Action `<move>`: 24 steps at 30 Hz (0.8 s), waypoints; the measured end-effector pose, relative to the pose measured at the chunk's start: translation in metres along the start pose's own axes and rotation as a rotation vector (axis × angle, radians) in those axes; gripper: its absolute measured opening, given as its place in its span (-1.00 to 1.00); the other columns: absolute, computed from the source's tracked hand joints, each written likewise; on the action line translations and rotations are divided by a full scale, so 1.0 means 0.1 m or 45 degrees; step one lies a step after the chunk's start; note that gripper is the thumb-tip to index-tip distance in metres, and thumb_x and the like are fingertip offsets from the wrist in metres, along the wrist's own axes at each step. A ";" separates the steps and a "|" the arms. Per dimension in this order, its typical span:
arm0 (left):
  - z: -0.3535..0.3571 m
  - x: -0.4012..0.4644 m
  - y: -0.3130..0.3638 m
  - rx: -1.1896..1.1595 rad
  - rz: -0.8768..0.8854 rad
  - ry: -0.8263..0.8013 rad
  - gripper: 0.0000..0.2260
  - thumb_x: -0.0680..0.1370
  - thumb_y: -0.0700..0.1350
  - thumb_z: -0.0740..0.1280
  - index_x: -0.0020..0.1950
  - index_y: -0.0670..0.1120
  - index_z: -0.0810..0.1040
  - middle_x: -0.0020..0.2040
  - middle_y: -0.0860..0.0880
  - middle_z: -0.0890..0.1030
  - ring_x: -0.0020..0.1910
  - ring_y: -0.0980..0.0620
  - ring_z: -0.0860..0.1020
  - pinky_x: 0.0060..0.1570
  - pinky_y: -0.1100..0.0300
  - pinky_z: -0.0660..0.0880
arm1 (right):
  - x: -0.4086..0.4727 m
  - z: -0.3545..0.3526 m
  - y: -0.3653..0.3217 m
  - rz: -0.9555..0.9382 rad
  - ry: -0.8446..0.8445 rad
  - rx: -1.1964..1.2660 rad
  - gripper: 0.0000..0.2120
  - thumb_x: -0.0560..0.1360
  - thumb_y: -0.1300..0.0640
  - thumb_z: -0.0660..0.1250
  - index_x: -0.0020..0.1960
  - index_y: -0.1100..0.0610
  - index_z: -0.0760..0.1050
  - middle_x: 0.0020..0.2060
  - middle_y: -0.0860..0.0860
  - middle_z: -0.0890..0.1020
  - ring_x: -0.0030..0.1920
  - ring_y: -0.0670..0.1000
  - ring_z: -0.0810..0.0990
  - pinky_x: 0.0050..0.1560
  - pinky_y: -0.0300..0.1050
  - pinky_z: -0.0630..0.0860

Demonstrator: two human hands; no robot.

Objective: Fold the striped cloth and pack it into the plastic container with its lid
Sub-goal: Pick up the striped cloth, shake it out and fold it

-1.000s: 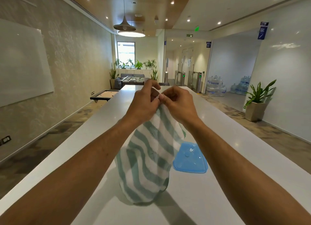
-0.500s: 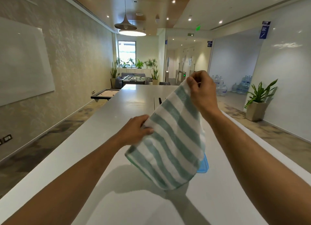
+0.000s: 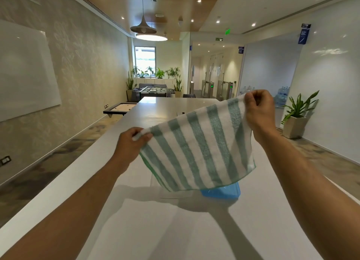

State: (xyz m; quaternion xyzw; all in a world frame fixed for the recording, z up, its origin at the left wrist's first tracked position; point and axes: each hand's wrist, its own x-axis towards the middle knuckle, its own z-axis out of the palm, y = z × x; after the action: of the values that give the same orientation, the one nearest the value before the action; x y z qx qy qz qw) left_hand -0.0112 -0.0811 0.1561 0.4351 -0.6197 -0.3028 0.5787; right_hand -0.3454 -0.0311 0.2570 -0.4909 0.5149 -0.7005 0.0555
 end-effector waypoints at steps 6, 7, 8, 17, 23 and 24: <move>-0.08 0.17 0.11 -0.223 -0.028 0.235 -0.82 0.40 0.03 0.52 -0.13 0.07 0.55 -0.15 0.02 0.59 -0.27 0.21 0.58 -0.35 0.38 0.49 | -0.02 -0.12 0.20 0.171 0.026 0.052 -0.91 0.58 0.04 0.29 -0.10 -0.06 0.43 -0.16 -0.11 0.53 -0.17 -0.14 0.50 -0.18 -0.21 0.42; -0.09 0.19 0.13 -0.244 0.002 0.251 -0.83 0.40 0.00 0.53 -0.14 0.06 0.56 -0.17 0.02 0.60 -0.31 0.26 0.58 -0.38 0.42 0.48 | -0.03 -0.13 0.23 0.187 0.012 0.066 -0.93 0.58 0.05 0.30 -0.08 -0.03 0.45 -0.16 -0.10 0.54 -0.17 -0.13 0.51 -0.18 -0.20 0.43; -0.10 0.20 0.15 -0.268 0.027 0.264 -0.84 0.40 -0.02 0.53 -0.15 0.06 0.57 -0.19 0.03 0.61 -0.34 0.28 0.58 -0.37 0.43 0.48 | -0.04 -0.15 0.25 0.196 -0.003 0.080 -0.93 0.58 0.05 0.31 -0.08 -0.02 0.46 -0.17 -0.09 0.55 -0.17 -0.12 0.52 -0.18 -0.21 0.44; -0.29 0.32 0.16 -0.502 0.011 0.097 -0.86 0.50 -0.21 0.42 -0.21 0.00 0.65 -0.28 0.09 0.69 -0.30 0.15 0.62 -0.27 0.32 0.57 | -0.11 -0.38 0.32 0.287 -0.295 0.554 -0.91 0.58 0.16 0.30 -0.10 0.08 0.53 -0.26 -0.06 0.66 -0.28 -0.09 0.63 -0.35 -0.20 0.56; -0.04 0.31 0.21 0.441 0.069 0.464 -0.87 0.45 -0.07 0.49 -0.15 -0.05 0.56 -0.21 0.02 0.57 -0.23 0.06 0.51 -0.28 0.32 0.35 | -0.23 -0.02 0.47 0.325 -0.157 -0.165 -0.89 0.51 0.09 0.41 -0.02 0.11 0.57 -0.13 0.05 0.65 -0.07 0.08 0.64 -0.06 0.16 0.64; 0.01 0.29 0.27 0.452 0.105 0.449 -0.88 0.46 -0.08 0.47 -0.13 -0.05 0.55 -0.17 0.00 0.58 -0.21 0.04 0.51 -0.24 0.26 0.38 | -0.25 0.04 0.45 0.300 -0.145 -0.192 -0.89 0.50 0.07 0.41 -0.03 0.10 0.58 -0.13 0.05 0.65 -0.08 0.08 0.64 -0.06 0.19 0.64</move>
State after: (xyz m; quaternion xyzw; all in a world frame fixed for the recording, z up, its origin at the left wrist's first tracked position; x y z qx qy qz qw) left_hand -0.0155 -0.0953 0.1934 0.5504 -0.5699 -0.0846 0.6042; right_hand -0.3485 -0.0400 0.2059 -0.4687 0.6163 -0.6196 0.1292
